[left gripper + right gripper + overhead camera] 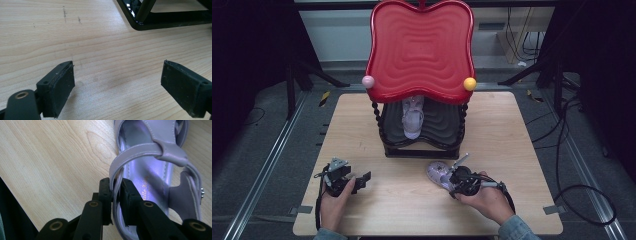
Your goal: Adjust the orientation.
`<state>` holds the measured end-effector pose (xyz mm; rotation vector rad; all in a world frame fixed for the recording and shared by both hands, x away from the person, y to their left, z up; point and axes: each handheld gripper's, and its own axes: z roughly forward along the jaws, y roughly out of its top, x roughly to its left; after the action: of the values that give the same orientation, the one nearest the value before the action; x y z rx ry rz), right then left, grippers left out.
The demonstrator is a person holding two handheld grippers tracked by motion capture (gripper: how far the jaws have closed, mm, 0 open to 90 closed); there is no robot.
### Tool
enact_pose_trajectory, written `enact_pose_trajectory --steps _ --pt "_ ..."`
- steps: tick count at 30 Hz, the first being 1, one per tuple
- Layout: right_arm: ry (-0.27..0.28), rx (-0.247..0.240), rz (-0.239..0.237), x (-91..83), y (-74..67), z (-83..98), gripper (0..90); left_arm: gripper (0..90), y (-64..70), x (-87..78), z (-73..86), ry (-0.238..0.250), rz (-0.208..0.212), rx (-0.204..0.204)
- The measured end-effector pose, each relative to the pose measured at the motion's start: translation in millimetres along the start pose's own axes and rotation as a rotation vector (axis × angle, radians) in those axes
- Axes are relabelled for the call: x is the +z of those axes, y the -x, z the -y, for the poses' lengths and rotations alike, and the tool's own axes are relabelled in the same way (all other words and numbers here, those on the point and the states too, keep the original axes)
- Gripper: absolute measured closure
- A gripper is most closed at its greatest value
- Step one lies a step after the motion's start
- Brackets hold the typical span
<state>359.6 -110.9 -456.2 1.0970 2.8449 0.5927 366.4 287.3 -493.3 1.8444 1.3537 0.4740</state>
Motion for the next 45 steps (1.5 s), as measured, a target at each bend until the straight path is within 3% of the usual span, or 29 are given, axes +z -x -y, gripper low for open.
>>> enact_pose_trajectory --steps 4,7,11,15,19,29,45 --pt "0.0 -0.007 0.007 0.1 0.5 -0.4 84.5 11.1 -0.7 -0.2 0.0 0.003 -0.002 -0.002" --pt "0.034 0.001 -0.016 -4.4 4.9 1.0 86.3 11.1 -0.9 -0.3 0.0 0.002 -0.002 -0.004" --pt "0.109 0.03 -0.061 -11.1 10.3 4.2 86.5 11.1 -0.7 0.0 -0.1 0.003 -0.003 -0.001" --pt "0.186 0.067 -0.14 -16.7 13.6 8.7 86.4 11.1 -0.6 0.3 -0.1 0.0 -0.003 0.001" --pt "0.258 0.074 -0.187 -18.1 12.1 12.3 86.5 11.1 -0.3 0.3 -0.2 0.001 -0.002 0.0" --pt "0.409 0.083 -0.225 -36.3 3.9 15.5 86.5 11.1 -0.2 0.4 0.0 -0.002 -0.003 0.004" --pt "0.457 0.08 -0.214 -48.9 3.0 7.1 86.4 11.1 0.2 0.6 0.1 -0.003 -0.001 0.006"
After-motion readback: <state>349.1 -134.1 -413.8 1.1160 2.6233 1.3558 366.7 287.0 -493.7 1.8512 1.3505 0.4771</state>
